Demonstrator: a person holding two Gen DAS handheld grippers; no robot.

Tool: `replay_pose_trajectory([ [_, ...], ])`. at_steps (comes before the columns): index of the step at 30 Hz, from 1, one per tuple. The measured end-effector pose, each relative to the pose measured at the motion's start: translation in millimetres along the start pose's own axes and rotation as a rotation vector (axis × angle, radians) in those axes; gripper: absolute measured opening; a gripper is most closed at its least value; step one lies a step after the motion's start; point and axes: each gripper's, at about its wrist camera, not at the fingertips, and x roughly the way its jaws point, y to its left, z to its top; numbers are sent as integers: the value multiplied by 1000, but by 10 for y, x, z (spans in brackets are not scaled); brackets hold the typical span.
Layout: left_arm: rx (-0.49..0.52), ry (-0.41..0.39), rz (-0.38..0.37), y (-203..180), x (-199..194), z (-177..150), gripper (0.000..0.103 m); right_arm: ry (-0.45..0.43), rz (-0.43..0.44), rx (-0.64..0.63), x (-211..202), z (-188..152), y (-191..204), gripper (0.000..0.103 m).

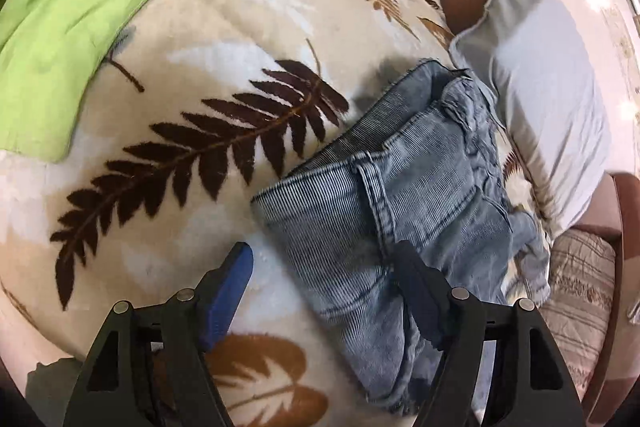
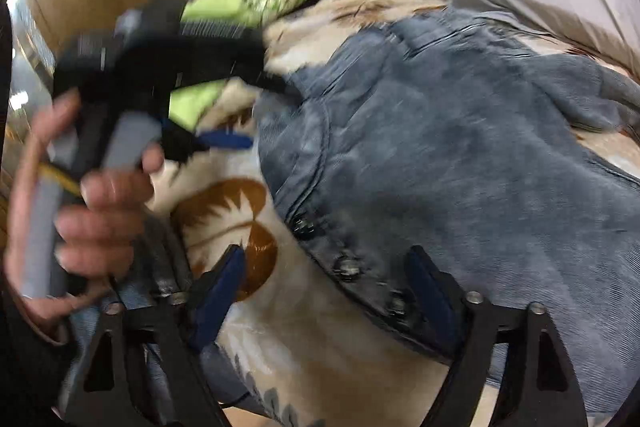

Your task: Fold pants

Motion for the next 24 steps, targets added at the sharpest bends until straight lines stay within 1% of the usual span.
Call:
replay_pose_trajectory([
  [1, 2, -2, 19, -6, 20, 5, 60, 22, -61, -15, 70, -25, 44, 46],
  [2, 16, -22, 58, -25, 13, -7, 35, 27, -116, -24, 87, -42, 61, 35],
  [3, 26, -30, 70, -52, 7, -16, 23, 18, -131, -19, 63, -52, 64, 30],
  [4, 33, -24, 62, -69, 10, -28, 13, 13, -109, 7, 15, -52, 40, 22],
  [5, 35, -21, 58, -73, 0, -40, 8, 15, -102, 31, -36, -51, 0, 16],
  [6, 37, -36, 66, -83, -43, -68, 6, 13, -97, 50, -63, -43, -21, 14],
  [8, 37, -98, 50, -98, -201, -139, 4, 8, -73, 89, -154, -14, -83, 12],
  [9, 35, -170, 22, -81, -419, -199, 4, 6, -57, 111, -194, 7, -107, 12],
  [10, 48, -238, 26, -71, -605, -275, 4, -4, -21, 135, -274, 17, -108, 12],
  [11, 57, -287, 49, -73, -729, -347, 4, -12, 5, 143, -330, 28, -96, 12],
  [12, 56, -304, 74, -67, -774, -392, 4, -20, 40, 151, -385, 38, -69, 12],
  [13, 41, -314, 120, -46, -782, -451, 4, -18, 74, 164, -414, 29, -24, 12],
  [15, 30, -298, 221, -47, -689, -500, 5, 26, 87, 173, -335, -21, 59, 12],
  [17, 40, -258, 345, -128, -491, -507, 11, 90, 59, 176, -126, -126, 58, 15],
  [18, 61, -249, 399, -177, -421, -529, 12, 112, 64, 191, -57, -181, 27, 18],
  [19, 111, -231, 462, -297, -315, -547, 12, 108, 81, 220, -27, -233, -21, 18],
  [20, 148, -223, 491, -365, -294, -578, 12, 81, 106, 242, -90, -253, -52, 24],
  [21, 186, -241, 488, -439, -322, -633, 12, 71, 116, 248, -142, -248, -71, 30],
  [22, 199, -263, 481, -497, -341, -645, 16, 44, 122, 247, -256, -228, -87, 50],
  [23, 213, -301, 463, -566, -391, -687, 26, -2, 112, 244, -415, -201, -118, 71],
  [24, 222, -334, 425, -605, -496, -737, 33, -39, 100, 244, -534, -174, -155, 77],
])
